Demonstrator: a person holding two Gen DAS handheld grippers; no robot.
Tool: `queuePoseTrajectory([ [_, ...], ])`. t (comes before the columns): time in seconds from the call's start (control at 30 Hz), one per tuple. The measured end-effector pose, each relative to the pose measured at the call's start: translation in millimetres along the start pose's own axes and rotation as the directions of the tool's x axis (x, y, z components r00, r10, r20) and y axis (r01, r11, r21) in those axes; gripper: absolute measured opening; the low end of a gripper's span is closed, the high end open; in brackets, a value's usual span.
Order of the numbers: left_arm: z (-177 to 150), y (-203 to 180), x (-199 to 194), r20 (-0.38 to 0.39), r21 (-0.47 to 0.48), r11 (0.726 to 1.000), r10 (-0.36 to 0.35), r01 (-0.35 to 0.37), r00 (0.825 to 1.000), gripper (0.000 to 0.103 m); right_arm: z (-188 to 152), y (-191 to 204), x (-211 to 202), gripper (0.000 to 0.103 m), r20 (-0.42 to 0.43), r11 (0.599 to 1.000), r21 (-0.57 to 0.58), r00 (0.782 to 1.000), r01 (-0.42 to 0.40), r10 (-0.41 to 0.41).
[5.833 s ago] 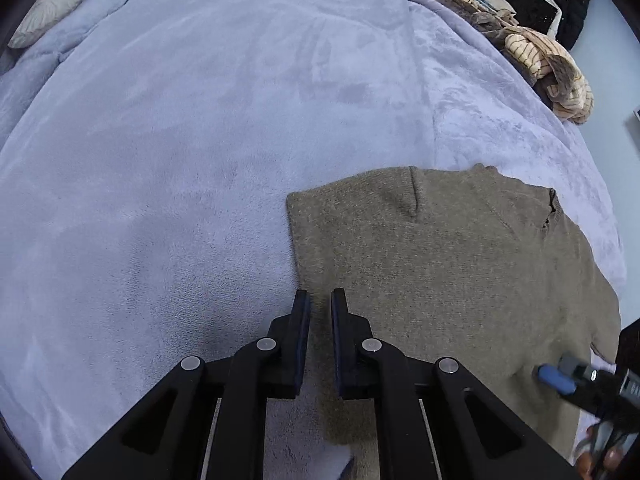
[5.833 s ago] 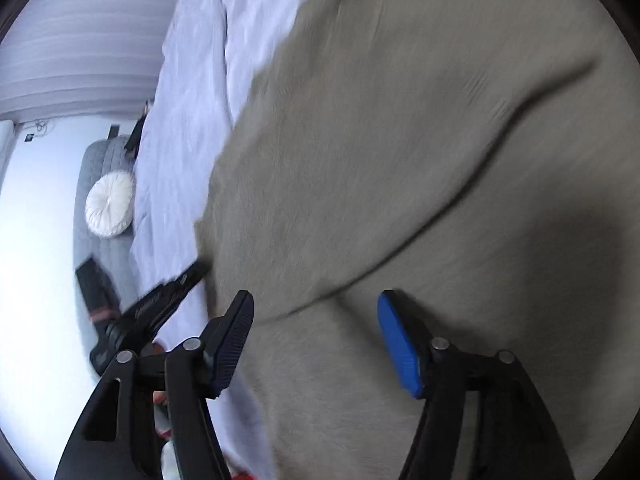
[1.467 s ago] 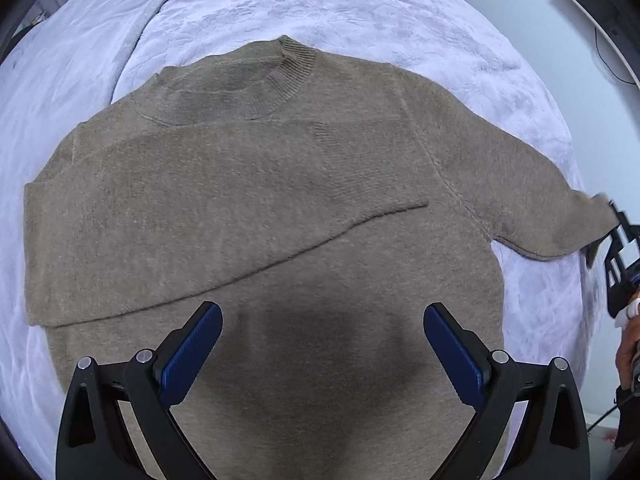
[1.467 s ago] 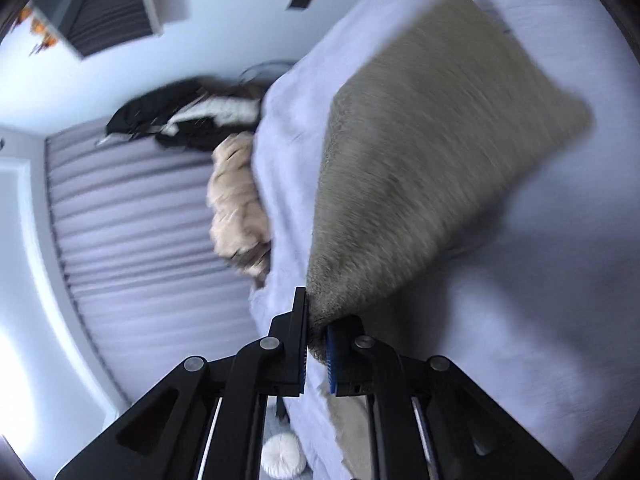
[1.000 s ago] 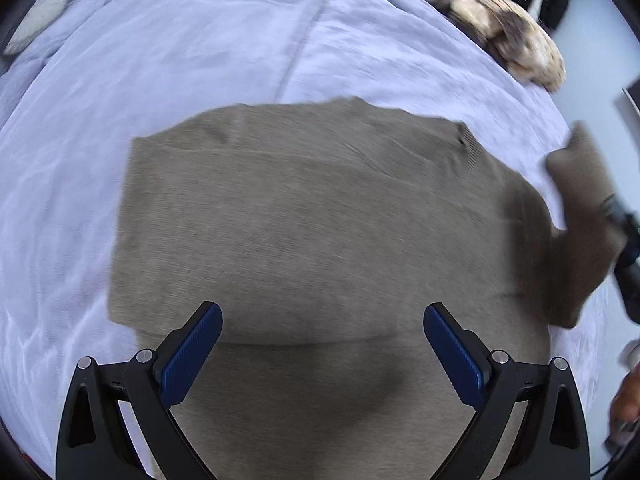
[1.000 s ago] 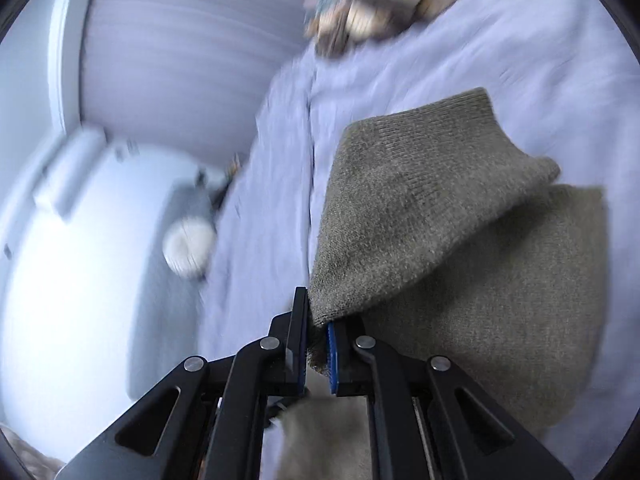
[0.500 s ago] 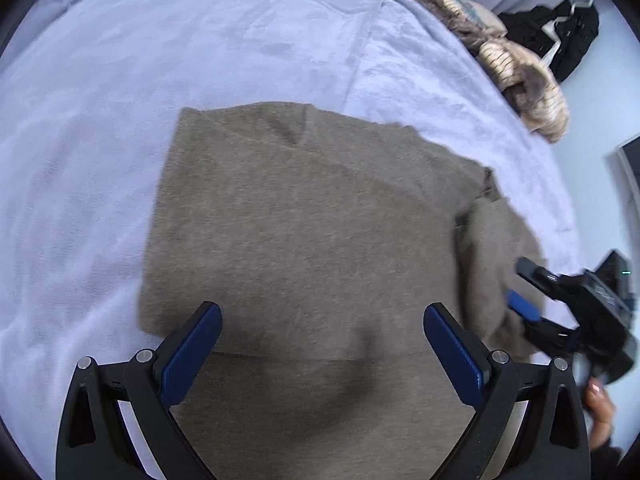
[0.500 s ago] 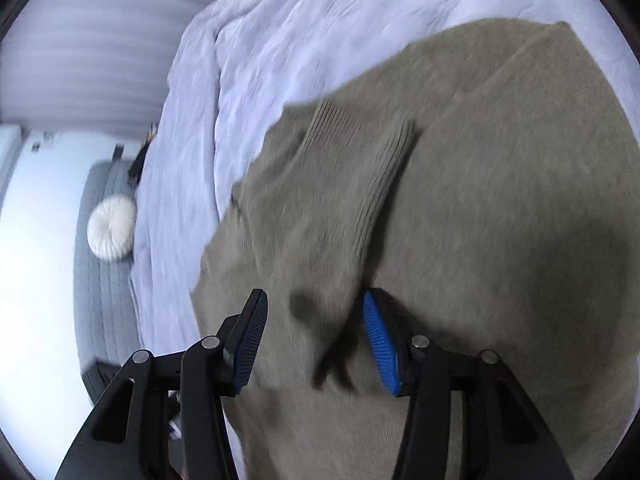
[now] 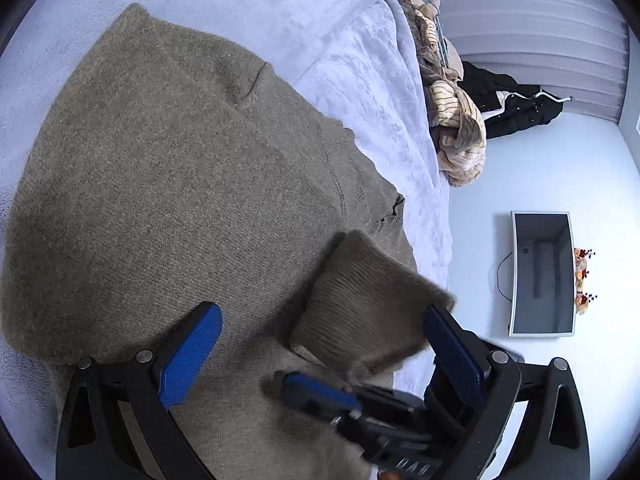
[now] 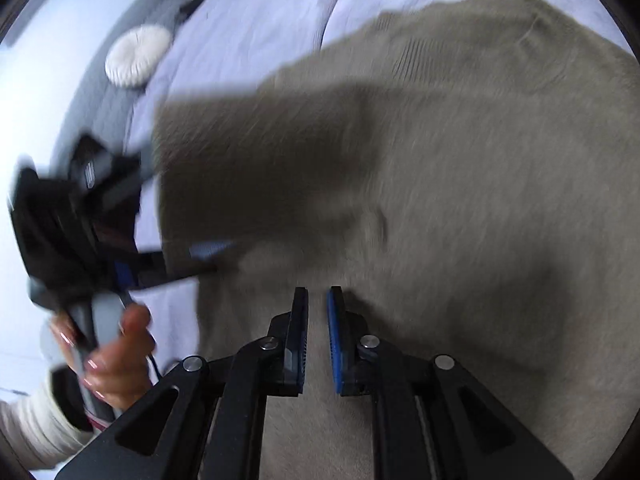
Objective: Fold small clothes
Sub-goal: 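Lay the sleeve across the sweater body and open the right tool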
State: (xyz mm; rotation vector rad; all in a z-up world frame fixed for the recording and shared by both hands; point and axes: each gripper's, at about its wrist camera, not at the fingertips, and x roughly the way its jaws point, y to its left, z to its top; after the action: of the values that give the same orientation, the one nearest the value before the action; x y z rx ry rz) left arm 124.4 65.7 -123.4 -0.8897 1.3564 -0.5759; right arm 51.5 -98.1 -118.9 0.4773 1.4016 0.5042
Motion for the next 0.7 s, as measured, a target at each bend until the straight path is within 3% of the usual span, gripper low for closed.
queuePoseTrajectory([
  [0.07,0,-3,1,-0.002,0.007,1.0,0.006,-0.006,1.0,0.101,-4,6,10,0.014,-0.043,1.0,-0.008,0.999,0.013,-0.014],
  [0.17,2,-7,3,-0.003,0.025,0.999,0.027,-0.027,1.0,0.101,-8,3,1,0.034,-0.019,1.0,0.027,1.0,0.002,-0.002],
  [0.23,4,-12,3,0.004,0.047,0.998,0.043,-0.043,0.999,0.101,-17,-12,-18,0.055,0.03,0.995,0.096,1.0,-0.011,0.008],
  [0.4,8,-33,-12,0.059,0.151,0.987,0.04,-0.049,0.997,0.101,-65,-78,-69,0.057,0.149,0.932,0.355,0.989,-0.078,0.026],
  [0.5,11,-33,-7,0.052,0.193,0.974,0.109,-0.117,0.993,0.101,-88,-110,-89,0.058,0.231,0.865,0.48,0.972,-0.146,0.036],
  [0.6,15,-28,9,0.024,0.211,0.954,0.214,-0.214,0.977,0.101,-111,-140,-99,0.058,0.31,0.797,0.566,0.95,-0.21,0.031],
  [0.7,16,-32,14,0.025,0.232,0.942,0.245,-0.244,0.969,0.101,-120,-158,-107,0.058,0.393,0.745,0.608,0.919,-0.276,0.019],
])
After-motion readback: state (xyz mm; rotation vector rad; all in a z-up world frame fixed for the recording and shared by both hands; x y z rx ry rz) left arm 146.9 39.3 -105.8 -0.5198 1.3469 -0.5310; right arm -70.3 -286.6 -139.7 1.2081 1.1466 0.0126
